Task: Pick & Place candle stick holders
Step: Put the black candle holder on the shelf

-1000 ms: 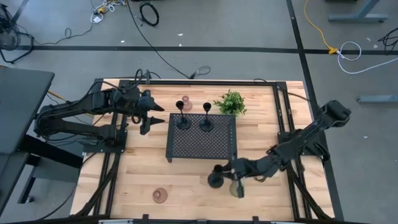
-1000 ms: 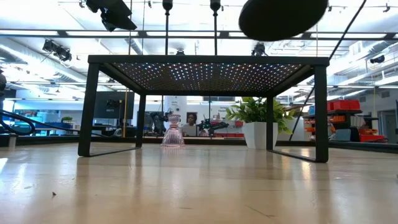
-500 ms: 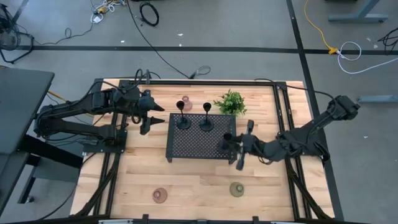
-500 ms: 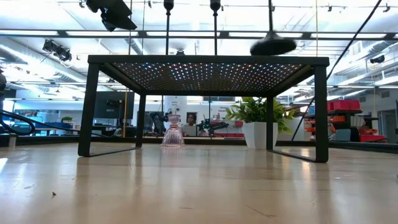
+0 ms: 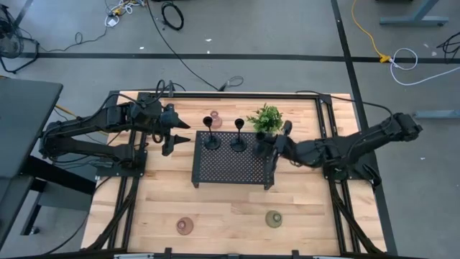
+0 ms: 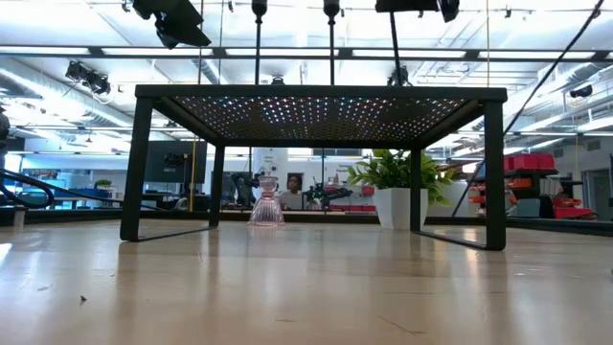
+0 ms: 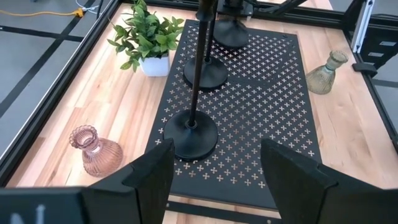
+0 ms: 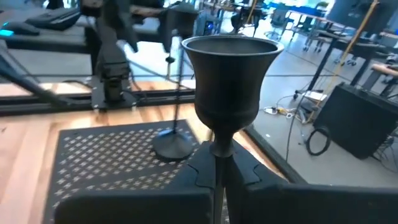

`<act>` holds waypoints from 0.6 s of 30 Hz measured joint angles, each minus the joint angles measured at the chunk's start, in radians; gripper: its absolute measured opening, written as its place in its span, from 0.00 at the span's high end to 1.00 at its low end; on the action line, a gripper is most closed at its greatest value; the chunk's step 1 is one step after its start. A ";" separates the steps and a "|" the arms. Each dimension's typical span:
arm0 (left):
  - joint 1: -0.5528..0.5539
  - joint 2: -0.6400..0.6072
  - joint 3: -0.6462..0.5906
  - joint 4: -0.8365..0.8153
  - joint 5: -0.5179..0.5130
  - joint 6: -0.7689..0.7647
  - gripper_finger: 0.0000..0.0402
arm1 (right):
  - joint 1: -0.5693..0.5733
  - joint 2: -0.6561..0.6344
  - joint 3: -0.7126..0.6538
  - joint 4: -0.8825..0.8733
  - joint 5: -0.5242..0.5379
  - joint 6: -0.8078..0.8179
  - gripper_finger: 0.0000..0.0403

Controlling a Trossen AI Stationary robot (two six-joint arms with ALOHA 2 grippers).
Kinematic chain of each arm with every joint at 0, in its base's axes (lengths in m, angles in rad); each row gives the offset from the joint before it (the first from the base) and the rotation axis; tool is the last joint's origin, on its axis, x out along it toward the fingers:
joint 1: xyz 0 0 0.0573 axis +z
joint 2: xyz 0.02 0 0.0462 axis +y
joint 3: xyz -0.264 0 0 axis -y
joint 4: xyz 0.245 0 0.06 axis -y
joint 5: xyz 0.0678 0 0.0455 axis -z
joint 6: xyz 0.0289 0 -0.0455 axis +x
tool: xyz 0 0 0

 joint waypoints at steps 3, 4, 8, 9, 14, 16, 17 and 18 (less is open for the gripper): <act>0.000 0.000 0.000 0.000 0.000 -0.011 0.41 | -0.032 -0.055 -0.039 0.025 -0.019 -0.008 1.00; 0.000 0.000 0.000 0.000 0.000 -0.012 0.41 | -0.044 -0.074 -0.062 0.047 -0.042 0.004 1.00; 0.000 0.000 0.000 0.000 0.000 -0.012 0.41 | -0.094 -0.136 -0.202 0.215 -0.126 0.020 1.00; 0.000 0.000 0.000 0.001 -0.001 -0.012 0.41 | -0.104 -0.149 -0.233 0.255 -0.136 0.020 1.00; 0.000 0.000 0.000 0.001 -0.015 -0.017 0.41 | -0.149 -0.201 -0.289 0.303 -0.163 0.034 1.00; 0.000 0.000 0.000 0.001 -0.016 -0.017 0.41 | -0.165 -0.210 -0.289 0.304 -0.187 0.030 1.00; 0.000 0.000 0.000 0.001 -0.020 -0.017 0.41 | -0.174 -0.212 -0.288 0.303 -0.206 0.031 1.00; 0.000 0.000 0.000 0.001 -0.025 -0.016 0.41 | -0.183 -0.212 -0.285 0.294 -0.217 0.030 1.00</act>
